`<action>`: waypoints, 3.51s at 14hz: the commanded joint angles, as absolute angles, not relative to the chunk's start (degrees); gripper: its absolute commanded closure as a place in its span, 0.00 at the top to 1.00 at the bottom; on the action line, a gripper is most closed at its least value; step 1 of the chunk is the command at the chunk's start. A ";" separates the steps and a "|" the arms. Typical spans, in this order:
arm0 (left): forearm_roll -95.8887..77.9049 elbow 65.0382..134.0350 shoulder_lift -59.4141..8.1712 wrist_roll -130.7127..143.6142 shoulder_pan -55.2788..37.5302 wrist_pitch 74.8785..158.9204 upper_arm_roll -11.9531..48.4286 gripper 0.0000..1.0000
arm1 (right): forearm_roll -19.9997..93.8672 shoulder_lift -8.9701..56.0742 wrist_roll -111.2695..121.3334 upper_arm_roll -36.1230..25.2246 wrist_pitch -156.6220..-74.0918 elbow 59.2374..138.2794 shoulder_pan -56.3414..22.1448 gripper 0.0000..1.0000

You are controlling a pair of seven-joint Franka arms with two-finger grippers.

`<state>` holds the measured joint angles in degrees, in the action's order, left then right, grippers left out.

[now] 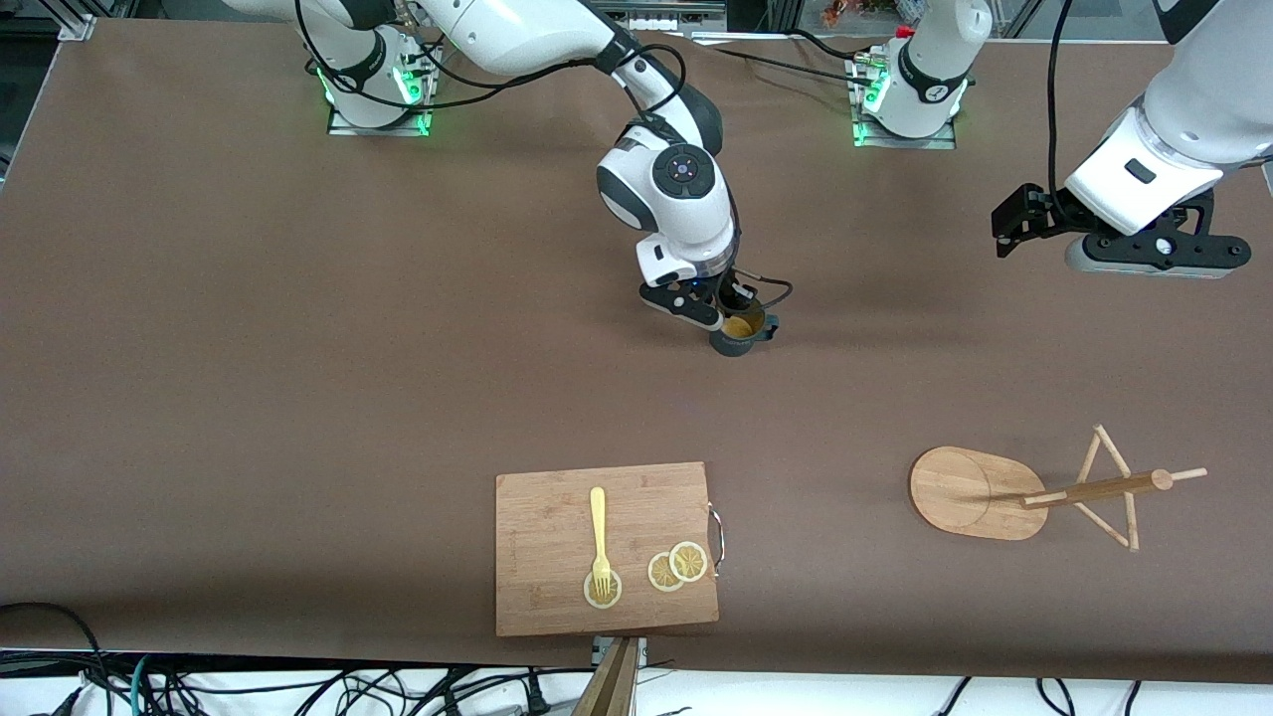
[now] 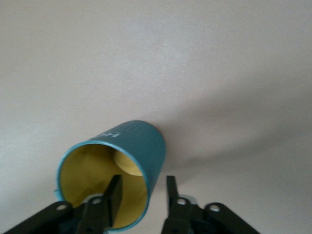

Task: Pass cup and hang on rack
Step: 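Carry the teal mug with the right gripper toward the table middle, then set the mug down and open the right gripper while the left gripper approaches, then withdraw the right gripper while the left gripper reaches the mug handle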

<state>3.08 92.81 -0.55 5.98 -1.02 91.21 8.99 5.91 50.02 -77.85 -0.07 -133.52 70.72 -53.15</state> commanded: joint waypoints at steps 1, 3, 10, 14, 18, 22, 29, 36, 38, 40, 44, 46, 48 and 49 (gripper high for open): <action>2.02 91.41 -1.05 4.92 -0.62 90.26 9.05 1.00 | 5.98 49.84 -77.70 -0.26 -132.10 68.12 -52.74 1.00; 2.02 91.41 -1.05 4.92 -0.62 90.26 9.05 1.00 | 5.98 49.57 -76.47 -0.26 -129.22 65.49 -51.42 1.00; 2.20 91.49 -1.23 4.75 -0.88 90.00 9.31 1.00 | 6.06 44.48 -55.67 -0.79 -111.47 62.58 -44.83 1.00; 1.59 91.32 -3.60 5.10 -1.41 90.00 9.40 1.00 | 5.98 41.05 -42.67 -0.97 -103.55 62.58 -39.57 1.00; -2.02 91.84 -5.44 3.53 -1.14 86.23 9.32 1.00 | 5.71 37.36 -29.56 -0.97 -97.05 62.58 -32.54 1.00; -5.62 93.34 -9.31 -10.61 -0.70 86.39 9.32 1.00 | 5.62 34.11 -17.88 -1.05 -91.60 62.67 -24.37 1.00; -12.89 95.70 -19.58 -49.93 3.94 93.15 9.32 1.00 | 5.18 30.59 4.01 -12.02 -83.77 62.67 -18.72 1.00; -33.98 121.60 -14.70 -83.04 6.68 125.28 15.45 1.00 | 5.10 22.96 5.63 -13.91 -79.63 65.46 -12.51 1.00; -40.04 129.78 -12.49 -88.47 6.85 136.96 20.02 1.00 | 2.40 19.18 5.80 -7.15 -79.89 68.54 -6.18 1.00; -48.12 130.43 -14.92 -99.79 6.50 140.09 20.21 1.00 | -0.96 16.28 5.89 -3.88 -79.45 69.16 -2.04 1.00; -72.02 130.43 -20.37 -124.13 6.06 140.19 20.21 1.00 | -1.49 9.67 5.80 -3.78 -79.81 74.44 2.89 1.00; -81.25 130.08 -24.15 -136.17 6.68 139.75 20.21 1.00 | -1.49 7.83 5.80 -3.69 -79.19 75.93 3.95 1.00; -87.86 129.73 -26.18 -144.72 7.56 137.74 20.21 1.00 | -2.98 5.98 5.71 -3.34 -79.63 79.44 4.48 1.00; -89.37 129.73 -26.54 -146.06 7.56 136.77 20.21 0.98 | -2.99 5.89 5.89 -3.17 -79.80 80.32 5.09 1.00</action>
